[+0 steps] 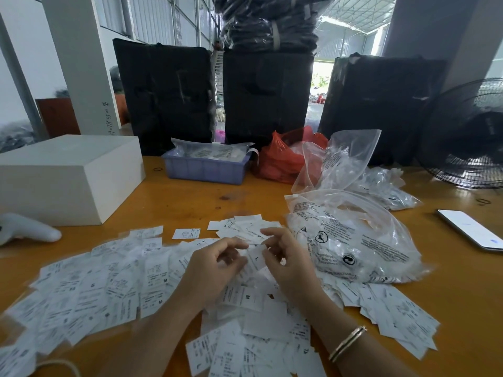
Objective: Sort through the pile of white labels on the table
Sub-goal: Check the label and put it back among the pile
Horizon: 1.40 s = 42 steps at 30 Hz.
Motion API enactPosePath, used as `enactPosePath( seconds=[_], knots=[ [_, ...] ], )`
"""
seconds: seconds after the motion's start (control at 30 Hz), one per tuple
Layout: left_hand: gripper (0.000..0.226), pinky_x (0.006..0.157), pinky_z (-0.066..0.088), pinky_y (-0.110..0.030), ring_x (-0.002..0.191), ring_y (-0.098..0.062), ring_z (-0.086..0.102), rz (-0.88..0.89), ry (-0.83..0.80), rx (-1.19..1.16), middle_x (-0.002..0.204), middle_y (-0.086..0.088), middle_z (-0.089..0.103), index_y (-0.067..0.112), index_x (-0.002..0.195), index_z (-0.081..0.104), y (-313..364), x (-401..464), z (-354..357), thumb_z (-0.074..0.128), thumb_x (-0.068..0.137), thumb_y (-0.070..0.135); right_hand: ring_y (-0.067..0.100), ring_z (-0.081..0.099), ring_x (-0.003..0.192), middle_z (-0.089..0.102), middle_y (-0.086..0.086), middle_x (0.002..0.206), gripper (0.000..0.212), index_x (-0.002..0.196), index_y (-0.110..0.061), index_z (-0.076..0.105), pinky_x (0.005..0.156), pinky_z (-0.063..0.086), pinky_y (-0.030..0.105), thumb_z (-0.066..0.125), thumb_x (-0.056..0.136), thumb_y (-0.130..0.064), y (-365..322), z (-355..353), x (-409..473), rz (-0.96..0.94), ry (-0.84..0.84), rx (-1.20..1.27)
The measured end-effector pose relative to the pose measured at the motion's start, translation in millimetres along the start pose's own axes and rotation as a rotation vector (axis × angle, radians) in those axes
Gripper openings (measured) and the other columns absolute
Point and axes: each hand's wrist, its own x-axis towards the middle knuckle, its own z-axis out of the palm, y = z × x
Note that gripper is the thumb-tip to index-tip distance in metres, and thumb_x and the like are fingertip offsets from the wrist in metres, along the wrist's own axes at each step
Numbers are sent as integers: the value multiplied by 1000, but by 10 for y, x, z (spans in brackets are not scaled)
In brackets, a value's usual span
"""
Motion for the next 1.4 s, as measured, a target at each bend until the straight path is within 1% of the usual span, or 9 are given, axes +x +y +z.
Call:
enactPosePath(
  seconds=[0.1, 0.3, 0.5, 0.8, 0.9, 1.03, 1.13, 1.3, 1.4],
  knots=[
    [27, 64, 46, -6, 81, 9, 59, 21, -28, 11, 77, 16, 65, 47, 90, 58, 1, -4, 12, 68, 85, 23, 1, 54, 69, 60, -20, 79, 49, 102, -45, 50, 62, 43, 12, 60, 86, 0, -13, 60, -27, -10, -28, -3],
    [29, 66, 47, -5, 83, 10, 57, 27, 62, -1, 83, 16, 64, 45, 101, 57, -8, 3, 9, 67, 86, 22, 5, 64, 72, 66, -5, 84, 33, 101, -34, 57, 69, 51, 19, 62, 88, -4, -30, 56, 5, 141, 21, 167],
    [31, 68, 44, -3, 84, 11, 58, 39, 93, 18, 82, 25, 64, 47, 95, 57, -23, 2, 18, 69, 85, 21, 0, 62, 69, 68, -13, 72, 21, 81, -34, 68, 66, 49, 14, 67, 86, -13, -12, 77, -1, 159, -41, 9],
    [31, 68, 48, -6, 84, 9, 58, 22, 170, 25, 79, 16, 65, 44, 93, 60, -28, 9, -28, 66, 87, 15, -7, 52, 87, 67, -12, 103, 32, 117, -28, 66, 75, 38, 5, 53, 93, -11, -36, 101, -38, -62, -192, -290],
    [18, 61, 48, -7, 80, 8, 57, 7, 250, 48, 82, 17, 64, 31, 98, 66, -38, 33, -62, 63, 89, 15, -4, 56, 89, 62, -15, 101, 31, 117, -25, 63, 80, 46, 10, 51, 93, -9, -116, -15, 60, -32, -49, -293],
    [9, 51, 46, -9, 65, 1, 57, -30, 407, 187, 77, 17, 60, 20, 96, 68, -60, 58, -121, 63, 90, 16, -5, 56, 69, 61, -18, 89, 25, 103, -22, 67, 64, 43, 4, 53, 92, -5, -142, -443, 352, 2, 394, -213],
    [10, 48, 47, -17, 62, -3, 57, -47, 420, 308, 78, 9, 63, 17, 97, 68, -108, 77, -185, 63, 90, 14, -3, 48, 60, 65, -2, 98, 30, 104, -16, 68, 52, 39, 3, 47, 92, 1, 24, -820, 574, 71, 495, -327],
    [15, 49, 42, -20, 61, -4, 56, -84, 412, 496, 84, 4, 69, 17, 103, 69, -205, 96, -294, 65, 88, 17, 14, 55, 71, 70, 6, 101, 20, 102, -11, 72, 61, 47, 23, 55, 92, -14, 509, -1231, 649, 417, 190, -725],
    [25, 83, 50, -36, 86, -14, 62, -102, 386, 609, 116, -1, 63, 18, 113, 66, -223, 112, -275, 64, 89, 21, 25, 56, 93, 60, 3, 90, 33, 74, -18, 63, 79, 42, 34, 53, 92, -43, 595, -1202, 610, 589, -103, -979]
  ],
)
